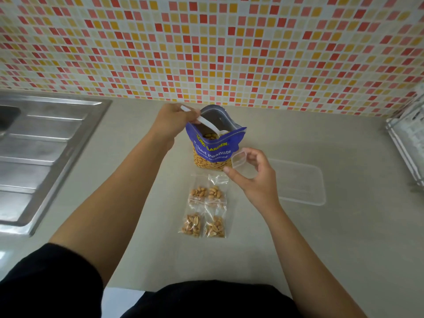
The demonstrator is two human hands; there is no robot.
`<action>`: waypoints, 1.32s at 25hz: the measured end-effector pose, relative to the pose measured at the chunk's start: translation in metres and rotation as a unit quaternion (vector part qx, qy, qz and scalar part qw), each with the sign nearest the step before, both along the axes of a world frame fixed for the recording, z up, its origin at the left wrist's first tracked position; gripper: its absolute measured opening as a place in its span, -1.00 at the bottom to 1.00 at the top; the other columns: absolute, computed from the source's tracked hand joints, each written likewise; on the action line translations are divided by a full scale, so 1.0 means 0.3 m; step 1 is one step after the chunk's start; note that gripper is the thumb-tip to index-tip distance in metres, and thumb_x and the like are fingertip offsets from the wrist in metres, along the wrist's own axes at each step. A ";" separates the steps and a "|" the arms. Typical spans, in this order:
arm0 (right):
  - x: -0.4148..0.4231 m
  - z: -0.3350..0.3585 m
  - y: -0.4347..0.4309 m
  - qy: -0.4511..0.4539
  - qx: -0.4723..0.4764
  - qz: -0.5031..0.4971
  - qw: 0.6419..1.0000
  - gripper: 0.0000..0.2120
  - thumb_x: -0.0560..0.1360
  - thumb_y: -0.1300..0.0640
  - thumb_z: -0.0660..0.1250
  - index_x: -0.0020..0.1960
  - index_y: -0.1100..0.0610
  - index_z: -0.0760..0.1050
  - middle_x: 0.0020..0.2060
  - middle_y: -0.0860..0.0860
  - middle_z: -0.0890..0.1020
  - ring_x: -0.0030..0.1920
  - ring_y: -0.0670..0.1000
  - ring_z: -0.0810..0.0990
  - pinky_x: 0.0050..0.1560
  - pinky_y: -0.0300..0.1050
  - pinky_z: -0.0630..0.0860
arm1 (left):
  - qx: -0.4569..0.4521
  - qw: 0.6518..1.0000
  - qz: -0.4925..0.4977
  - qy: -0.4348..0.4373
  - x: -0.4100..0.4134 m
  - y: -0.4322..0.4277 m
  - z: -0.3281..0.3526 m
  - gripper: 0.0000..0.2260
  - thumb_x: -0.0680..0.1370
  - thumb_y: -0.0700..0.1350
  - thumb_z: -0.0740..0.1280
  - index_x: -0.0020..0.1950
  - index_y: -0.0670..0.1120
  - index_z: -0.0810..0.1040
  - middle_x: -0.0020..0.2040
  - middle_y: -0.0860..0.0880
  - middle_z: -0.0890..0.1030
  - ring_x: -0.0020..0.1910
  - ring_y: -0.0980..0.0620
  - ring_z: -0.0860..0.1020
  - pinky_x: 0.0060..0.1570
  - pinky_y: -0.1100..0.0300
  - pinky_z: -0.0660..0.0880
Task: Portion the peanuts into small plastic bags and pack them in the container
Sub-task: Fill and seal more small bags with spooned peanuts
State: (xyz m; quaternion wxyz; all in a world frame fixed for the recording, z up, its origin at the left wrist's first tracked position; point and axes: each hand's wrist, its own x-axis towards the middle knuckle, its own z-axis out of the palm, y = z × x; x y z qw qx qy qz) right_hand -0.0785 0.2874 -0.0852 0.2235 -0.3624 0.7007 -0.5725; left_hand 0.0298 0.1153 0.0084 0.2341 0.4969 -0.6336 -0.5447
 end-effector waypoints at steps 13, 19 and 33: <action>-0.011 0.064 -0.092 0.107 0.022 -0.020 0.994 -0.47 0.25 -0.09 0.55 0.14 0.00 0.45 0.04 -0.11 0.59 0.07 -0.14 0.54 0.05 -0.35 0.45 | 0.105 0.976 0.173 0.080 0.064 -0.057 -0.034 -0.84 0.56 -0.02 0.29 0.06 -0.08 0.46 -0.21 0.05 0.60 0.04 0.09 0.55 0.16 -0.05 0.27; -0.011 0.108 -0.125 0.157 0.014 -0.015 0.987 -0.49 0.25 -0.08 0.54 0.11 0.05 0.47 0.00 -0.11 0.57 0.04 -0.10 0.53 0.00 -0.31 0.47 | 0.133 0.972 0.170 0.087 0.083 -0.083 -0.019 -0.85 0.55 -0.04 0.29 0.07 -0.06 0.47 -0.23 0.07 0.58 -0.10 0.15 0.58 0.10 0.01 0.31; -0.050 0.201 -0.258 0.197 0.050 -0.007 0.979 -0.42 0.25 -0.16 0.52 0.16 0.06 0.44 0.06 -0.06 0.56 0.10 0.02 0.51 0.07 -0.02 0.51 | 0.098 0.993 0.069 0.021 0.076 -0.163 0.176 -0.87 0.52 -0.07 0.33 -0.23 0.00 0.52 -0.17 0.05 0.60 -0.08 0.12 0.58 0.05 0.03 0.32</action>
